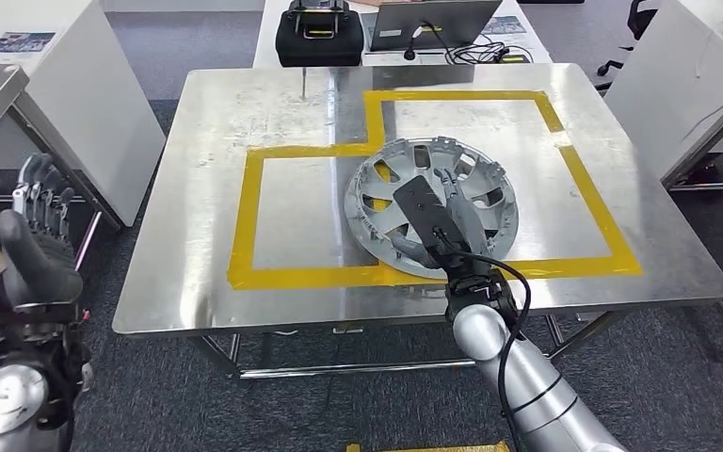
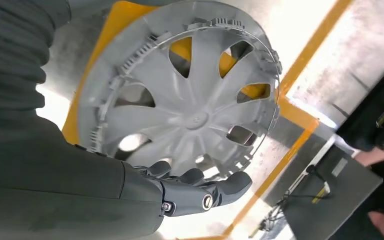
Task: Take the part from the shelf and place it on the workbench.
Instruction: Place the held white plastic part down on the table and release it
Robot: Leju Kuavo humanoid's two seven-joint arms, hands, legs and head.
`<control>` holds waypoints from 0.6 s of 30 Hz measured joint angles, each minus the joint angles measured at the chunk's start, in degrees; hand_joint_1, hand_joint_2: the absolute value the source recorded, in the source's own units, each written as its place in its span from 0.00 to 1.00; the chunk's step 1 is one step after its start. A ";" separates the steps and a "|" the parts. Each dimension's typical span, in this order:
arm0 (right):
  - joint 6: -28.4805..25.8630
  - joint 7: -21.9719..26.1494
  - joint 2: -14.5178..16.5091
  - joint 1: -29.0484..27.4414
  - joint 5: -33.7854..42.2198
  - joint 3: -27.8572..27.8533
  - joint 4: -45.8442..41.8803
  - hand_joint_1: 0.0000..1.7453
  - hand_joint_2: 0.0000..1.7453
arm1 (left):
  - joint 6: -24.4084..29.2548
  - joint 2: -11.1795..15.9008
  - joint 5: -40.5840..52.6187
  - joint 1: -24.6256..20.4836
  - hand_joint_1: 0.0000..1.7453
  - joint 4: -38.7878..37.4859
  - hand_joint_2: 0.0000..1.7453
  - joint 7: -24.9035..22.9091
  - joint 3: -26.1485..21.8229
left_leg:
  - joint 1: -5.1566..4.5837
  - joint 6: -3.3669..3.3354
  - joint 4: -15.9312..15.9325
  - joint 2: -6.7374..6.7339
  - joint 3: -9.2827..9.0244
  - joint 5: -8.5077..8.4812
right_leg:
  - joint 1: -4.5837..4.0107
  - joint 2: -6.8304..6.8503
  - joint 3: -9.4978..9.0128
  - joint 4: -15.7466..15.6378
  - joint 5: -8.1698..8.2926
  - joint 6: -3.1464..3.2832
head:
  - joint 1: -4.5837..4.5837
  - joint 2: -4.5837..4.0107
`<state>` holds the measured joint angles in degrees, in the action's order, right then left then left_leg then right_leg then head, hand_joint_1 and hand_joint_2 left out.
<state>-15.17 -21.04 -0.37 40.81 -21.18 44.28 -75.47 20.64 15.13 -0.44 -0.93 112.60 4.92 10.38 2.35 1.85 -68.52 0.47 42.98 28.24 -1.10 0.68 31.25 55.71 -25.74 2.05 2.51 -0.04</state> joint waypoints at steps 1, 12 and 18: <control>-0.56 -0.20 -0.90 -1.16 1.69 -0.81 -2.13 0.00 0.75 | 0.31 0.00 0.15 0.70 0.00 0.25 0.00 0.32 -0.08 | -0.03 0.11 -3.25 -0.03 0.93 1.45 | -0.04 0.07 0.22 0.21 0.04 -0.03 | -0.35 0.00; -5.78 6.91 -10.30 -12.01 22.66 -10.49 -23.48 0.00 0.00 | 4.40 -0.40 1.38 4.43 0.00 3.65 0.00 6.72 0.03 | -0.23 -1.96 8.11 -0.15 -7.90 -1.36 | 0.06 0.04 3.48 4.89 -1.82 -2.95 | -1.60 0.00; -6.05 18.65 -14.67 -24.78 29.78 -17.58 -36.31 0.00 0.00 | 7.50 -1.53 1.91 7.01 0.00 6.84 0.00 11.20 1.59 | 0.07 -2.50 8.37 0.08 -7.92 -1.55 | 1.53 -0.44 9.59 18.78 -7.49 -4.88 | 0.08 0.00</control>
<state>-21.22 -2.39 -15.04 16.03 8.60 26.69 -111.78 28.15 13.60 1.47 6.08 119.44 16.12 11.97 2.42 -0.64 -60.15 0.55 35.06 26.69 0.44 0.24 40.84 74.49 -33.23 -2.83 2.59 -0.04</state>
